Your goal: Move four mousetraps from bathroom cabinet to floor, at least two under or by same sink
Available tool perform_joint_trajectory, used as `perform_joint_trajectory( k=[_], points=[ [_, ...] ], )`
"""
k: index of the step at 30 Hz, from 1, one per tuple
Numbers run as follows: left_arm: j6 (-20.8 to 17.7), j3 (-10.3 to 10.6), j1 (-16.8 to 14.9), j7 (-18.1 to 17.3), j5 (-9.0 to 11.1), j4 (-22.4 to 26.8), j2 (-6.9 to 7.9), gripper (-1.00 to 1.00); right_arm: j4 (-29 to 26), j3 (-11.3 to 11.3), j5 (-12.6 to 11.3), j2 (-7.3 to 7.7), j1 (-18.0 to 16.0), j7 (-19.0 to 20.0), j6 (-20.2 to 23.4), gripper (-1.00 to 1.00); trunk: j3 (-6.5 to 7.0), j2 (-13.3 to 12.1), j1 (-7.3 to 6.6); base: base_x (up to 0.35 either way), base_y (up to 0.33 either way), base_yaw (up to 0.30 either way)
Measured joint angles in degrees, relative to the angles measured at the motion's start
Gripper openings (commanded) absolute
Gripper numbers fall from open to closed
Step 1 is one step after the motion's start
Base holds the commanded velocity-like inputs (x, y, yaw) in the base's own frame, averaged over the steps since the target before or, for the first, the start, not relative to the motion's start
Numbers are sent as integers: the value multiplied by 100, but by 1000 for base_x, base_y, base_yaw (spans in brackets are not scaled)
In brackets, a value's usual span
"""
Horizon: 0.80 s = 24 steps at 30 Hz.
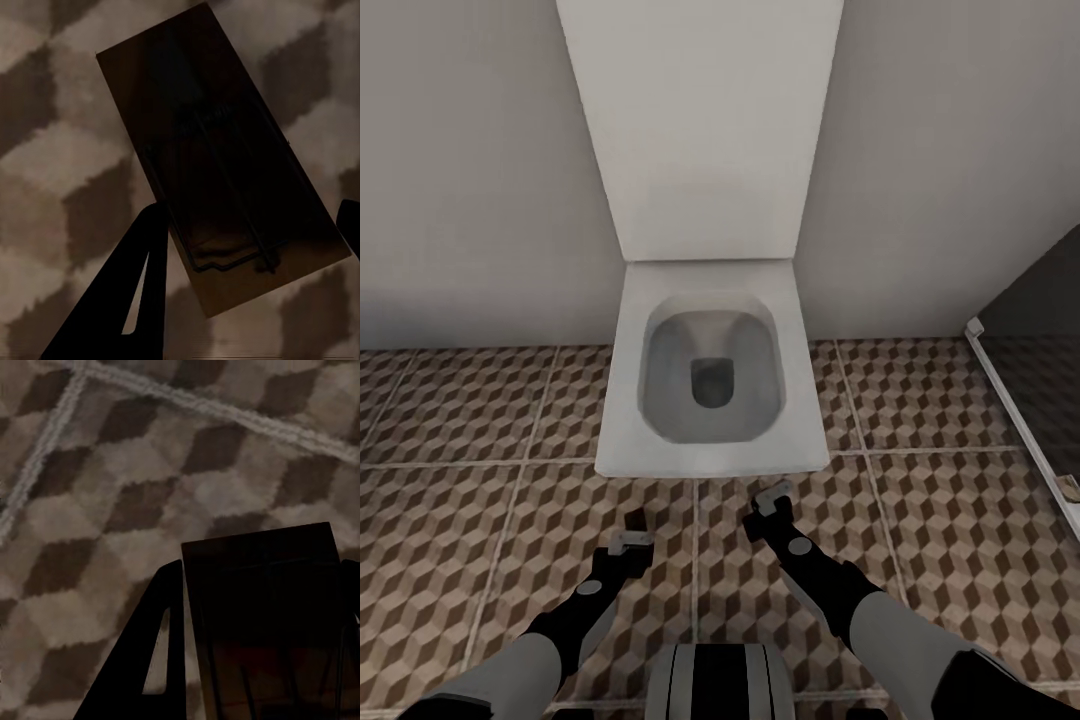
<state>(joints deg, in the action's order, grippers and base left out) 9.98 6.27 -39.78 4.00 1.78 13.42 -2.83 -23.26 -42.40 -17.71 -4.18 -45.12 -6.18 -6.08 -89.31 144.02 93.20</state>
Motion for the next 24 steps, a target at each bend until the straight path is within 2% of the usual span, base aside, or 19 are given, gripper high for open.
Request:
perform_joint_trajectory(
  k=[7,11,17,24],
  points=[
    [1,0,0,-1,0,-22,0,-100,120,-7,-2,-37,0,4,-64,-100,0,0,0,0,0,0],
    [25,0,0,-6,0,-80,-1,-100,224,-9,3,-131,0,5,-180,-100,0,0,0,0,0,0],
    [468,0,0,-8,0,-257,-6,-100,452,-8,9,-189,-1,3,-257,-100,0,0,0,0,0,0],
    [612,0,0,-8,0,-347,-21,-100,504,-8,9,-198,-1,10,-275,-100,0,0,0,0,0,0]
  ],
)
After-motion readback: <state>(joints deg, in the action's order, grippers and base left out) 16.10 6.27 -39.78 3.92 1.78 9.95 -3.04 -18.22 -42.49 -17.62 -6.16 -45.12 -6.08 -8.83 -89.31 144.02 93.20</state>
